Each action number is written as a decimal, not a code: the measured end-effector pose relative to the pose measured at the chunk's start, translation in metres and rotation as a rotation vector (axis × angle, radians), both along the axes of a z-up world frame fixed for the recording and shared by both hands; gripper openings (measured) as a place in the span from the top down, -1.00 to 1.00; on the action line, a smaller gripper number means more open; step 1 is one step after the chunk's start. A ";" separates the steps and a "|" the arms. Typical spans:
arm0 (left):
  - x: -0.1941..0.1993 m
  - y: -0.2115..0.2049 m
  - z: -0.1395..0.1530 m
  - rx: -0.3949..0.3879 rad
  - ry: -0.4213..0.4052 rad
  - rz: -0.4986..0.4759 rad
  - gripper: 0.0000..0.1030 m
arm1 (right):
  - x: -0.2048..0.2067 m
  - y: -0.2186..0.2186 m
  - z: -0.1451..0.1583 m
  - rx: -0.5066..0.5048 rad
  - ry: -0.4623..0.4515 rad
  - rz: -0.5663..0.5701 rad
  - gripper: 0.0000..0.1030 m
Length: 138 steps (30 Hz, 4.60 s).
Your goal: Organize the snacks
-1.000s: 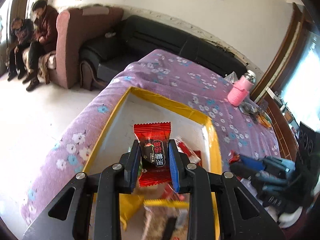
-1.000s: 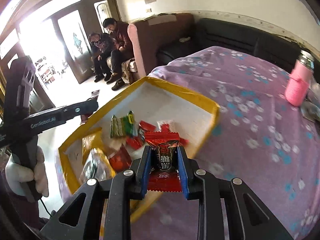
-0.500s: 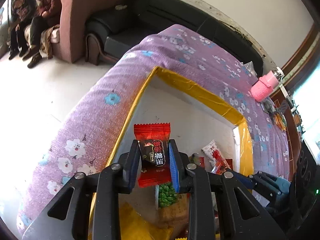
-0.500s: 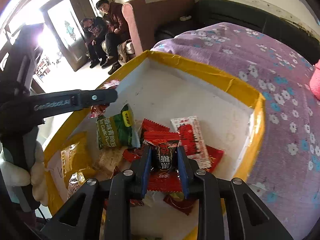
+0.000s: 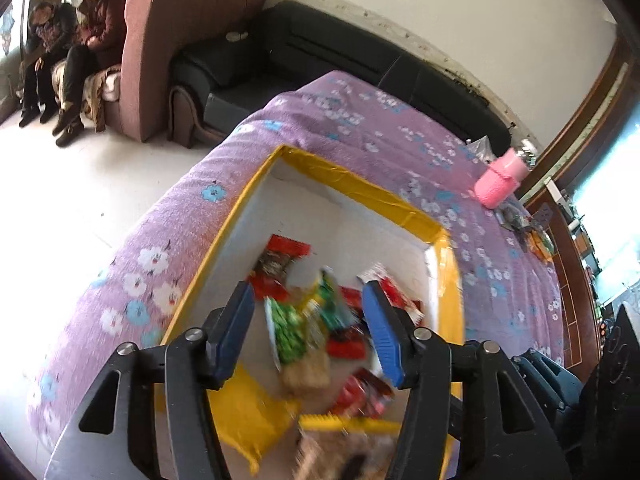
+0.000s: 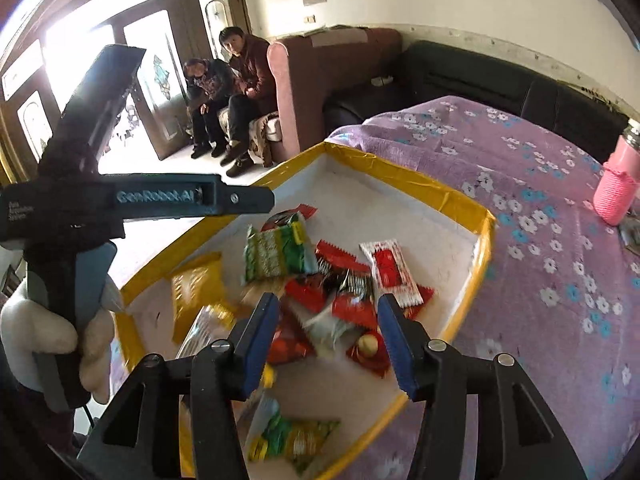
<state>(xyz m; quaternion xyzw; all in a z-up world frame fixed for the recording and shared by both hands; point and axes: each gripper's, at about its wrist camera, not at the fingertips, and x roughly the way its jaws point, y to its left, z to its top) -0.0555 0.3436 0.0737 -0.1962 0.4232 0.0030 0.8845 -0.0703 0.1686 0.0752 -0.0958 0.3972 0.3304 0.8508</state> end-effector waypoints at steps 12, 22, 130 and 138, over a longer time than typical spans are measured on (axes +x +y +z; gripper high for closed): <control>-0.077 -0.070 0.029 0.224 -0.117 0.149 -0.54 | -0.045 -0.080 0.014 0.144 -0.038 -0.133 -0.17; -0.090 -0.124 0.030 0.522 -0.131 0.157 -0.62 | -0.066 -0.111 0.010 0.114 -0.097 -0.213 -0.30; -0.143 -0.105 0.046 0.445 -0.359 0.179 -1.00 | -0.043 -0.112 -0.012 0.107 -0.067 -0.254 -0.33; -0.131 -0.124 0.020 0.428 -0.206 0.126 -1.00 | -0.071 -0.098 -0.016 0.078 -0.095 -0.173 -0.33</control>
